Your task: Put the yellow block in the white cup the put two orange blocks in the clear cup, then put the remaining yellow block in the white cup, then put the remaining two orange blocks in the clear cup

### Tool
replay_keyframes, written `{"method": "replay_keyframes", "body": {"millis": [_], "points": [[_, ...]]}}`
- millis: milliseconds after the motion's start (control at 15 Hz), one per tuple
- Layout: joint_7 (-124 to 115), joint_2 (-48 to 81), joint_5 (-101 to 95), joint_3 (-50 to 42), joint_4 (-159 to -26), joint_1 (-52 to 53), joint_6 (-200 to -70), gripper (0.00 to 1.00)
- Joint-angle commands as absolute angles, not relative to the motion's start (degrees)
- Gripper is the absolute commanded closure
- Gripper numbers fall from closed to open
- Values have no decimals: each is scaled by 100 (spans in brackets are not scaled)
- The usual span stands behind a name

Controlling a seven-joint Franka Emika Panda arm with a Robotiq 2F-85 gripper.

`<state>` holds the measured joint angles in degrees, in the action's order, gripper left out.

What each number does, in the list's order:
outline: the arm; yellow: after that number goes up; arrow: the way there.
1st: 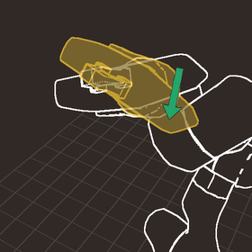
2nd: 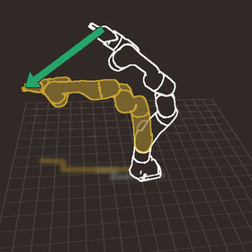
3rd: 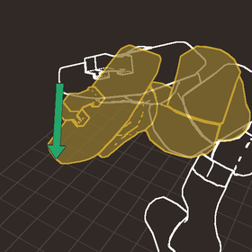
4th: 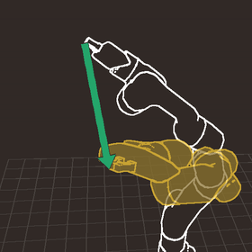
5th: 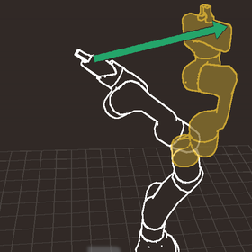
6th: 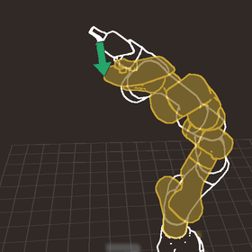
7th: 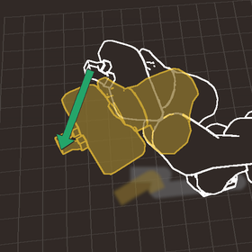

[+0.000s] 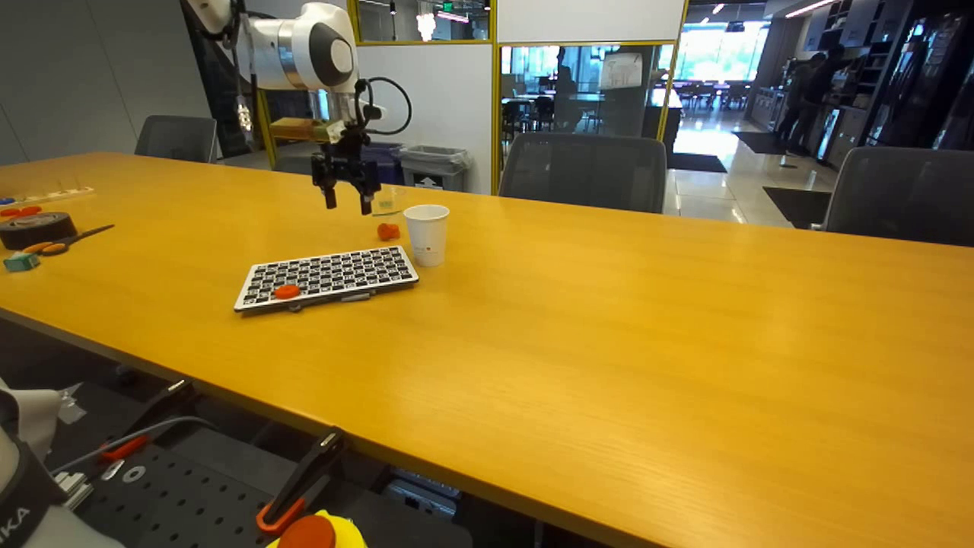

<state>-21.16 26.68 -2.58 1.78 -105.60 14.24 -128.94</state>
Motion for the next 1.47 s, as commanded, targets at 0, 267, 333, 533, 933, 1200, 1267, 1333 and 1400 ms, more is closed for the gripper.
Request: {"method": "replay_keyframes", "body": {"millis": [0, 267, 333, 533, 933, 1200, 1267, 1333, 1400], "points": [[-2297, 1806, -85, 273, -11986, 1362, -13432, 0], [-2382, 1288, 75, 350, -13217, 1330, -14038, 0], [-2385, 1208, 106, 369, -13431, 1334, -14157, 0], [-2466, 1070, 55, 433, -13969, 1381, -14543, 0], [-2553, 992, 135, 628, -14296, 1391, -14846, 0], [-2487, 1034, 339, 720, -14392, 1374, -15145, 0], [-2526, 1064, 312, 720, -14395, 1401, -15209, 0], [-2543, 1067, 291, 720, -14408, 1412, -15253, 0], [-2566, 1074, 255, 714, -14411, 1423, -15278, 0]]}}
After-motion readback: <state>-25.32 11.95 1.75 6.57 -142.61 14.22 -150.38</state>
